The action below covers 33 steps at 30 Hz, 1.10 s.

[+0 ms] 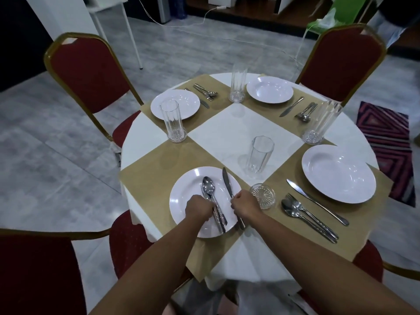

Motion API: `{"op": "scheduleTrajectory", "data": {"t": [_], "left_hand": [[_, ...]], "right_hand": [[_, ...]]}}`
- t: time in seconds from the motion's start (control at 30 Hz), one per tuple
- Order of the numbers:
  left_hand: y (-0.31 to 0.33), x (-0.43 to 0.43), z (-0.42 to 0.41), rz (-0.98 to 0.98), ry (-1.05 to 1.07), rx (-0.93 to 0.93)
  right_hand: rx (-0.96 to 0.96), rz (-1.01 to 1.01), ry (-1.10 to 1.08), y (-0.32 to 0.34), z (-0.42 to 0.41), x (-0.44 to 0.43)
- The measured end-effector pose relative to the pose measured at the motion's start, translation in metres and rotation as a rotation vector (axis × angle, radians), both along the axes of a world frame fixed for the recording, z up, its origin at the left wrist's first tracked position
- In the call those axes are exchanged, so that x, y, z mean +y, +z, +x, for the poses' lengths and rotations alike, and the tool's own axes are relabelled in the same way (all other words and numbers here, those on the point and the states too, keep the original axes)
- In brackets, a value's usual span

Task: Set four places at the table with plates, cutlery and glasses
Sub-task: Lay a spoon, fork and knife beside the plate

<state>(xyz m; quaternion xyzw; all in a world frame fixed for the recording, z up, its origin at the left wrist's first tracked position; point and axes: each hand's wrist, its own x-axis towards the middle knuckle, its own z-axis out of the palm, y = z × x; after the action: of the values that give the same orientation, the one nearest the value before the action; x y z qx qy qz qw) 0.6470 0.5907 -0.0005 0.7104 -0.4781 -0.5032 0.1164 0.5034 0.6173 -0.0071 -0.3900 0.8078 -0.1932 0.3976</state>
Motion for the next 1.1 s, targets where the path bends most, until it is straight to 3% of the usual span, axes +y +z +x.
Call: {"op": "scheduleTrajectory", "data": {"t": [0.23, 0.37, 0.8, 1.1], "left_hand": [[0.003, -0.002, 0.016, 0.073, 0.327, 0.242], [0.006, -0.002, -0.002, 0.169, 0.367, 0.396], [-0.008, 0.001, -0.028, -0.050, 0.164, 0.067], [-0.002, -0.007, 0.000, 0.049, 0.165, 0.218]], "right_hand": [[0.018, -0.011, 0.034, 0.006, 0.003, 0.003], [0.017, -0.001, 0.035, 0.010, 0.004, 0.005], [-0.071, -0.036, -0.076, 0.014, -0.002, 0.019], [-0.240, -0.040, -0.211, 0.022, 0.021, 0.008]]}}
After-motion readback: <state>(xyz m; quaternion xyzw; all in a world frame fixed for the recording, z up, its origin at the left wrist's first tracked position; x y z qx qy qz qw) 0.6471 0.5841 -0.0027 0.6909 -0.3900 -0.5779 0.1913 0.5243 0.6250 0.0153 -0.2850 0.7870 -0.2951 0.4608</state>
